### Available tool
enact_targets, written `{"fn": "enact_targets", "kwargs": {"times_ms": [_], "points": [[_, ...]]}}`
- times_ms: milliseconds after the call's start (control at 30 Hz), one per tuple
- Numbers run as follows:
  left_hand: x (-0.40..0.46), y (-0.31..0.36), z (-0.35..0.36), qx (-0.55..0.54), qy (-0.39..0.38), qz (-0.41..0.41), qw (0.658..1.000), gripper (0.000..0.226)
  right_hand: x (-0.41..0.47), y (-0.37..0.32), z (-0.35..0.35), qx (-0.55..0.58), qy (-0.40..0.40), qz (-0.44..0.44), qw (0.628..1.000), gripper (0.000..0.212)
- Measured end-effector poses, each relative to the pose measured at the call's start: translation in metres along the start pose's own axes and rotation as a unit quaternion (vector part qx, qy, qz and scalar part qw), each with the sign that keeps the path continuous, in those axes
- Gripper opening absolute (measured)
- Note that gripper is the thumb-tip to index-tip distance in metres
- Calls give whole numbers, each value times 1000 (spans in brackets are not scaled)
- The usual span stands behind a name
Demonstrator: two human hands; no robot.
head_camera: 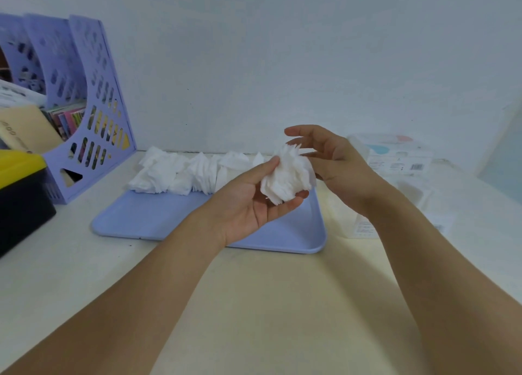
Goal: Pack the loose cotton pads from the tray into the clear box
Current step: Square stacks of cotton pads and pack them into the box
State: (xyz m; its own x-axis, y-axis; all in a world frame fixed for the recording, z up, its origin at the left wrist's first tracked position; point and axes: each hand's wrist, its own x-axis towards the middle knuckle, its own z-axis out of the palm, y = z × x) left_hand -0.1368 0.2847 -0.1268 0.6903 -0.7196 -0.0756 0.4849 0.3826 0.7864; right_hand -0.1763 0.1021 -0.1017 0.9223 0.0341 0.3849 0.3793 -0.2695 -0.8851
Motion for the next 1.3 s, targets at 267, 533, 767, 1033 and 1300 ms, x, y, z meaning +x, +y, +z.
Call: {"fn": "enact_targets", "kwargs": {"times_ms": [267,533,767,1033,1300], "points": [[-3,-1,9,-31,48,9,998,43,-3,-8,18,-10,-43,22,999,30],[-6,-2,12,43,41,-9,998,42,-2,5,15,-48,-74,-4,996,105],[-2,-2,8,9,54,-20,998,61,-3,2,17,-39,-2,-13,999,82],[0,-1,3,-13,76,-2,997,46,0,6,14,-5,-16,-5,1000,78],[1,-4,1,0,98,21,995,36,0,6,11,-3,-8,-6,1000,78]]}}
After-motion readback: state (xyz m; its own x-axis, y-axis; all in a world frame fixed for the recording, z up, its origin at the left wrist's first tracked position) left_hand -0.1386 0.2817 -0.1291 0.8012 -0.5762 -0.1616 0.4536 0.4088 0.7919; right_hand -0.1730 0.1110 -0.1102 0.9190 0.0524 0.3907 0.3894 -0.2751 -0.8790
